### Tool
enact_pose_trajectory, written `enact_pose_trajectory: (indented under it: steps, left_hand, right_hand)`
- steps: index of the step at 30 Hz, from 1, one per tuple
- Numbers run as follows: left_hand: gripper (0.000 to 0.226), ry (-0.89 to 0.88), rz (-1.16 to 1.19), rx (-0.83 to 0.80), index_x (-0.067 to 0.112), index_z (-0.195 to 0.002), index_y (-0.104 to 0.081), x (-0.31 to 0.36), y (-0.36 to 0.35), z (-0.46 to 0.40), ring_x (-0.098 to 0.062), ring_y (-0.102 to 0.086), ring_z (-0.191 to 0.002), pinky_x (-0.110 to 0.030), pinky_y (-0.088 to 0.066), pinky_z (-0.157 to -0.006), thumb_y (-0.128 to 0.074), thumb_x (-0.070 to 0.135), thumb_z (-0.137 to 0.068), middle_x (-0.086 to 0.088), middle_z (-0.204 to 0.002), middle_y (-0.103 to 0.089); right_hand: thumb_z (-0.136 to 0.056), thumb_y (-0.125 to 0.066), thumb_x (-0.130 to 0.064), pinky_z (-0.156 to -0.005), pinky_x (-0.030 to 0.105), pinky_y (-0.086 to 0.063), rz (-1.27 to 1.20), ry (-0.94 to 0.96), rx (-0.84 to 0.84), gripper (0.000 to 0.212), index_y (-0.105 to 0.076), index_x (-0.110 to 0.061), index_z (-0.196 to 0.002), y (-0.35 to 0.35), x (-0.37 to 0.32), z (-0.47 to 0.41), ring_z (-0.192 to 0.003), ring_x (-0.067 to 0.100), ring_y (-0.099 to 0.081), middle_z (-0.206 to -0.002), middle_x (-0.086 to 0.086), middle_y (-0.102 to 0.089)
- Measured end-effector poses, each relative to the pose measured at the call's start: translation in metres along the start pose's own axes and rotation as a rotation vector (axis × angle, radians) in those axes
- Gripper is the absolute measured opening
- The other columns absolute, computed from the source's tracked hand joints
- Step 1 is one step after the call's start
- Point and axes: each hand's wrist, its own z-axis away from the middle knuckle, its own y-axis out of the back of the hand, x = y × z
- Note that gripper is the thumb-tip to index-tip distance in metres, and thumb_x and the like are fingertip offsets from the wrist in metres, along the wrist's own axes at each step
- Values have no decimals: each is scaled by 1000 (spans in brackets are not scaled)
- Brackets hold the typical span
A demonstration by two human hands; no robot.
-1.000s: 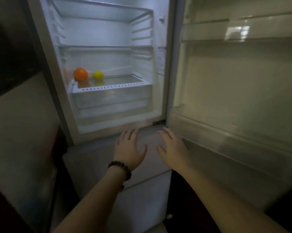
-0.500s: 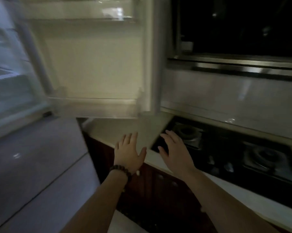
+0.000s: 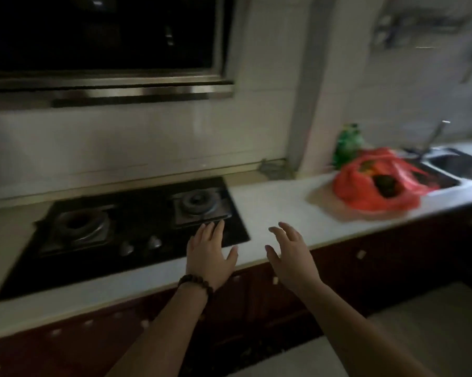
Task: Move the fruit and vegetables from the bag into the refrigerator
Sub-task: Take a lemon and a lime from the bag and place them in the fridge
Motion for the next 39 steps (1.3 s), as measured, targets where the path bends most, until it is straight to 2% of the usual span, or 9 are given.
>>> enact_pose_trajectory:
  steps: [7,15,21,26,32,39]
  left_hand:
    - [68,-320,45,-157,23,-148,-20,144,-90,-54,-20,-15,-143,-41,-18,-116,-42,51,-90,-1,-153,-26]
    - [68,-471,92,-244,23,-147,-22,245,-168,-125,-21,-16,-142,-45,-21,-114,-45,50,-89,-2,-153,-28]
    - [69,-478,131,-271,24,-148,-18,295,-216,-219,-21,-15,-143,-41,-17,-116,-43,51,-89,-3,-154,-24]
    - [67,-488,119,-292,23,-147,-20,332,-252,-294,-19,-15,-143,-42,-16,-116,-41,51,-90,-2,-154,-25]
    - [69,-511,151,-405,25,-148,-17,379,-301,-341,-18,-12,-143,-41,-17,-117,-44,51,-90,0,-154,-22]
    - [70,-448,177,-465,27,-148,-18,428,-357,-390,-19,-9,-143,-39,-20,-116,-48,47,-89,0,-155,-17]
  right_hand:
    - [-93,-53,-28,-112,38,-32,82,-333,165,45,-45,-18,-136,75,137,27,-138,23,-29,-148,5,-36]
    - [-94,-51,-32,-112,39,-34,111,-502,225,46,-42,-21,-138,112,236,-9,-141,21,-24,-151,2,-30]
    - [-93,-53,-26,-110,35,-36,103,-475,222,44,-44,-21,-136,131,305,-96,-138,20,-29,-148,1,-34]
    - [-91,-56,-27,-107,40,-40,134,-467,171,45,-45,-21,-134,140,366,-179,-136,23,-33,-147,3,-35]
    - [-92,-54,-32,-108,37,-38,142,-491,111,46,-41,-25,-136,134,429,-232,-136,22,-33,-148,0,-35]
    - [-90,-56,-25,-107,38,-39,106,-485,45,48,-44,-20,-135,138,521,-284,-134,23,-35,-145,5,-38]
